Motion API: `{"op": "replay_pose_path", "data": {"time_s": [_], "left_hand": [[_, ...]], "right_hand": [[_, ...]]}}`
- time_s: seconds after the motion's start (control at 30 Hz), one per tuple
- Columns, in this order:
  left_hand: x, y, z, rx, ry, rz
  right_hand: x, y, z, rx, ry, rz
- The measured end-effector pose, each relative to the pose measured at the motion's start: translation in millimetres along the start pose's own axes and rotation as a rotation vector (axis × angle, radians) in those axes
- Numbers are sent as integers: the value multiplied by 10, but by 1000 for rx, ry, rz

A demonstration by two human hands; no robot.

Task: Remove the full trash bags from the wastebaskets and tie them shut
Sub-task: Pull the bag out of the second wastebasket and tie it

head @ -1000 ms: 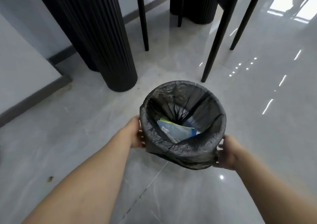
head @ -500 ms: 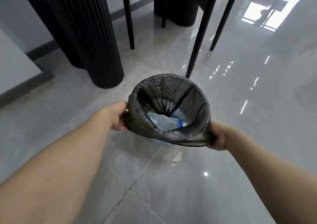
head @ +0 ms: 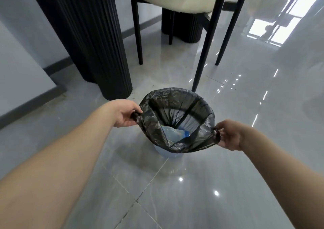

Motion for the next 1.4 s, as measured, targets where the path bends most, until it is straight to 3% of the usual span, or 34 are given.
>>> {"op": "replay_pose_path", "data": {"time_s": [0.2, 0.27, 0.4, 0.5, 0.63, 0.83, 1.1, 1.2, 1.4], "left_hand": [[-44, 46, 37, 264, 247, 50], [-42, 130, 40, 195, 292, 90], [-25, 152, 126, -23, 209, 34], [13, 135, 198, 43, 184, 19], [44, 147, 191, 125, 292, 72], [30, 203, 102, -51, 415, 165], [-103, 337, 261, -438, 234, 218], [-91, 363, 302, -389, 181, 254], [-125, 466, 265, -241, 270, 471]], "right_hand": [[-27, -127, 0, 98, 54, -62], [-51, -170, 20, 119, 53, -66], [-92, -270, 24, 120, 89, -71], [-81, -327, 21, 58, 132, -88], [-36, -416, 7, -33, 188, -147], [-96, -644, 66, -97, 247, -384], [-239, -854, 258, -148, 262, -612], [-219, -851, 253, -126, 279, -579], [-175, -738, 262, -230, 239, -538]]}}
Point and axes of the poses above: each hand's wrist, its own x-axis towards the middle knuckle, its own z-axis out of the palm, y = z × x, the point moved 7 cm from there along x, towards the middle knuckle, and after that the axes turned 4 degrees about -y, right-handed, at the moved point
